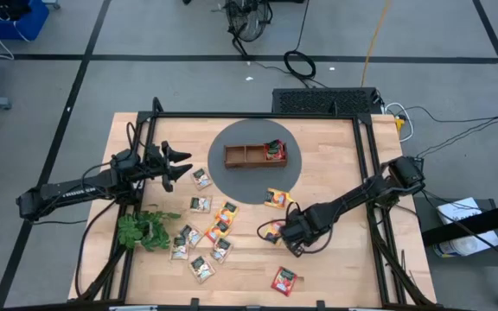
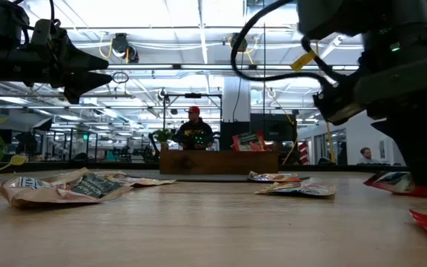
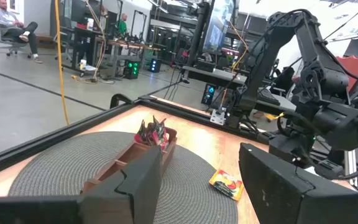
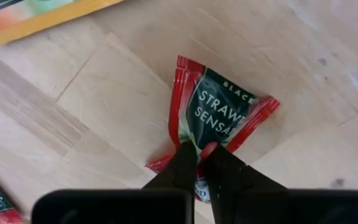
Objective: Pick & Place Tea
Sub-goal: Put the red tea bag into the right section of the wooden organizer
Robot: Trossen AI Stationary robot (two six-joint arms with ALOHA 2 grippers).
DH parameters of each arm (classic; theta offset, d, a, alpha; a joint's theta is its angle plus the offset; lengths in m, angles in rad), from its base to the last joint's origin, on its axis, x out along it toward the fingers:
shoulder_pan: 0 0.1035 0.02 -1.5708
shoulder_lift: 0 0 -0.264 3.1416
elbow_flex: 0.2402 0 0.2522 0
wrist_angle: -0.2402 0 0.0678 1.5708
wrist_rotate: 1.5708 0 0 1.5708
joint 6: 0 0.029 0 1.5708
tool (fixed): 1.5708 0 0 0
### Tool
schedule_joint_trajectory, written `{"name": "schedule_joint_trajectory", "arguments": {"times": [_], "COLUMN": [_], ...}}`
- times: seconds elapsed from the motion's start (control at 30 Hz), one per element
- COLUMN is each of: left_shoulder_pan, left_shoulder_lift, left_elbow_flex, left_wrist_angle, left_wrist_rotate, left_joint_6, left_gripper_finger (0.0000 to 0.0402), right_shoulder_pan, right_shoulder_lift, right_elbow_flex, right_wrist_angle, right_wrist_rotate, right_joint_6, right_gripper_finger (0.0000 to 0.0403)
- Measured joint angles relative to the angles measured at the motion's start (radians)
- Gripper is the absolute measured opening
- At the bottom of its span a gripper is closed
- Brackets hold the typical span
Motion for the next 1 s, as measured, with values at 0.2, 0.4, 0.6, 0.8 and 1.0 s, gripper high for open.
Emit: {"name": "schedule_joint_trajectory", "arguments": {"times": [0.2,0.4,0.6,0.8,1.0], "left_shoulder_pan": [0.000,0.000,0.000,0.000,0.000], "left_shoulder_lift": [0.000,0.000,0.000,0.000,0.000], "left_elbow_flex": [0.000,0.000,0.000,0.000,0.000], "left_wrist_angle": [0.000,0.000,0.000,0.000,0.000], "left_wrist_rotate": [0.000,0.000,0.000,0.000,0.000], "left_joint_6": [0.000,0.000,0.000,0.000,0.000], "left_gripper_finger": [0.0214,0.0214,0.0214,0.0214,0.0214], "right_shoulder_pan": [0.029,-0.023,-0.195,-0.363,-0.477], "right_shoulder_lift": [-0.146,-0.221,-0.207,-0.210,-0.210], "right_elbow_flex": [-0.004,-0.003,-0.062,-0.176,-0.246], "right_wrist_angle": [-0.007,0.058,0.416,0.777,0.966], "right_wrist_rotate": [0.357,0.749,0.827,0.810,0.736], "right_joint_6": [-0.007,-0.167,-0.537,-0.762,-0.798], "right_gripper_finger": [0.0004,0.0002,0.0001,0.0000,0.0000]}}
